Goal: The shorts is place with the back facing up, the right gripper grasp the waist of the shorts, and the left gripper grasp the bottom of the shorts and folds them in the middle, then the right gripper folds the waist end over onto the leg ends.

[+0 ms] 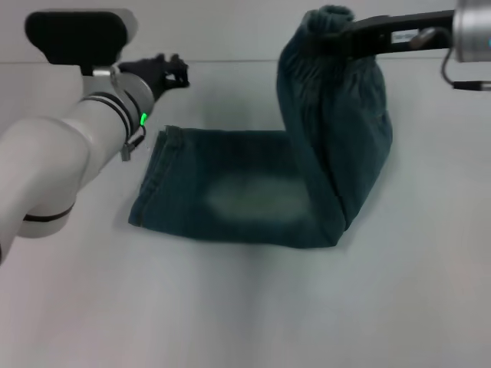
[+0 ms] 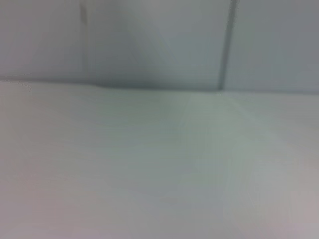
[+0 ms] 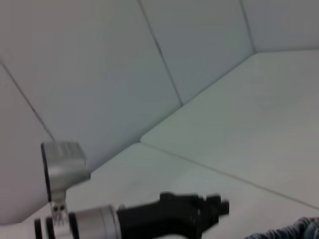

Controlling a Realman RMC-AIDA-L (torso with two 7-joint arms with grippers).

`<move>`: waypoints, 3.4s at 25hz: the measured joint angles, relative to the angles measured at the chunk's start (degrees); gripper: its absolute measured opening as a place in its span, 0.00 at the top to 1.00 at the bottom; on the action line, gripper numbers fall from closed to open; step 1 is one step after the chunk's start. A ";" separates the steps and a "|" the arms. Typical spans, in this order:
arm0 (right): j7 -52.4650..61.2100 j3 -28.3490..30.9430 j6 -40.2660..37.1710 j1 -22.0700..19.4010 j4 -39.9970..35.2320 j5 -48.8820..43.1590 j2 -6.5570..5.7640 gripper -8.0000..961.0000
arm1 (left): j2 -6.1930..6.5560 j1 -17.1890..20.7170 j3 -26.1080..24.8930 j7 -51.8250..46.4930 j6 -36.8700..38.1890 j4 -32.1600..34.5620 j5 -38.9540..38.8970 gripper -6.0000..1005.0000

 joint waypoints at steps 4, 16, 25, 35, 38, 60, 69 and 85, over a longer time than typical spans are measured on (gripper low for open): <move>0.00 -2.31 1.64 3.58 3.61 -1.63 0.72 0.89 | -0.05 0.52 -1.12 1.11 -4.98 1.08 0.01 0.81; -0.33 -14.95 9.41 14.27 16.70 -2.85 1.50 0.88 | -0.21 1.23 -0.55 1.32 -16.02 1.97 0.01 0.81; -0.50 -24.85 14.13 19.94 21.77 -2.87 1.86 0.88 | -0.21 1.24 0.13 1.20 -15.82 1.89 0.01 0.81; -1.13 -26.14 14.99 21.26 21.90 -4.93 1.70 0.87 | -0.21 1.24 1.58 1.13 -15.65 1.64 -0.22 0.81; -1.64 -26.18 15.04 21.23 21.72 -5.73 1.65 0.87 | -0.21 1.24 1.75 1.12 -15.62 1.60 -0.34 0.81; -17.51 -22.84 14.19 -9.39 4.28 17.75 1.35 0.08 | -0.21 4.55 1.54 1.87 -4.75 6.25 -0.07 0.71; -31.38 -9.44 6.18 -21.60 7.40 26.34 1.33 0.02 | -0.21 13.94 -10.53 5.83 26.04 14.39 0.01 0.46; -37.87 3.99 -19.43 -23.70 14.54 13.52 -5.09 0.03 | 1.70 22.88 -48.93 24.24 96.89 5.98 2.04 0.09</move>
